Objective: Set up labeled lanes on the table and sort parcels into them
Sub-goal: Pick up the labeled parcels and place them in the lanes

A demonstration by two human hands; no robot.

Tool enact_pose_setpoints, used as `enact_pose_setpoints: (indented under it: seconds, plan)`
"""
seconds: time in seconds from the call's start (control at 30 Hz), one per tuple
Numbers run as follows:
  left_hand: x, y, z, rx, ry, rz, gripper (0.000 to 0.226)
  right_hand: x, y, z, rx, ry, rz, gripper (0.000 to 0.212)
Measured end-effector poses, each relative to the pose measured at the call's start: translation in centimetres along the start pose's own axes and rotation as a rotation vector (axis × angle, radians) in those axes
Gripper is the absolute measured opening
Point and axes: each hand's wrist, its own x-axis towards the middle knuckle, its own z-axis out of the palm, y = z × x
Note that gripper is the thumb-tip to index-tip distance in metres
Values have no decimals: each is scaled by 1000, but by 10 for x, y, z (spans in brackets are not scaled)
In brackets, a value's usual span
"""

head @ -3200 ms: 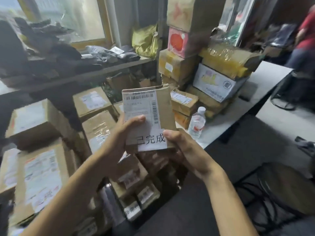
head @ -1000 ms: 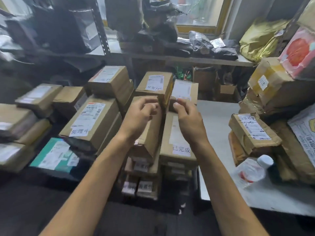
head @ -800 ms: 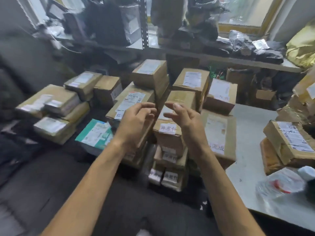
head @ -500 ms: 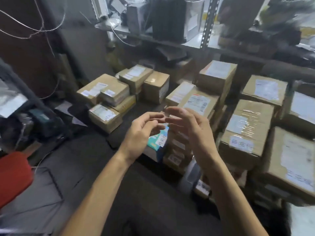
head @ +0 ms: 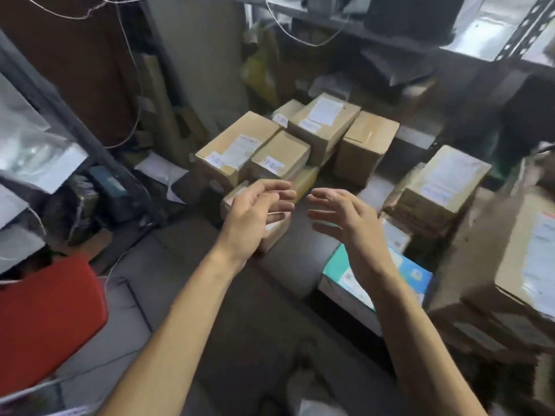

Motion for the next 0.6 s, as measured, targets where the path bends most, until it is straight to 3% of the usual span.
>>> enact_pose_setpoints:
  seconds: [0.23, 0.4, 0.47, 0.6]
  plan:
    - [150, -13, -44, 81, 17, -149, 28, 145, 34, 33, -51, 128, 210, 14]
    - [267, -27, -56, 359, -9, -203, 28, 240, 56, 41, -131, 202, 318, 23]
    - [294, -35, -55, 571, -70, -211, 36, 263, 68, 43, -141, 235, 414, 28]
    - [335, -63, -51, 684, -309, -261, 50, 287, 106, 58, -145, 262, 500, 47]
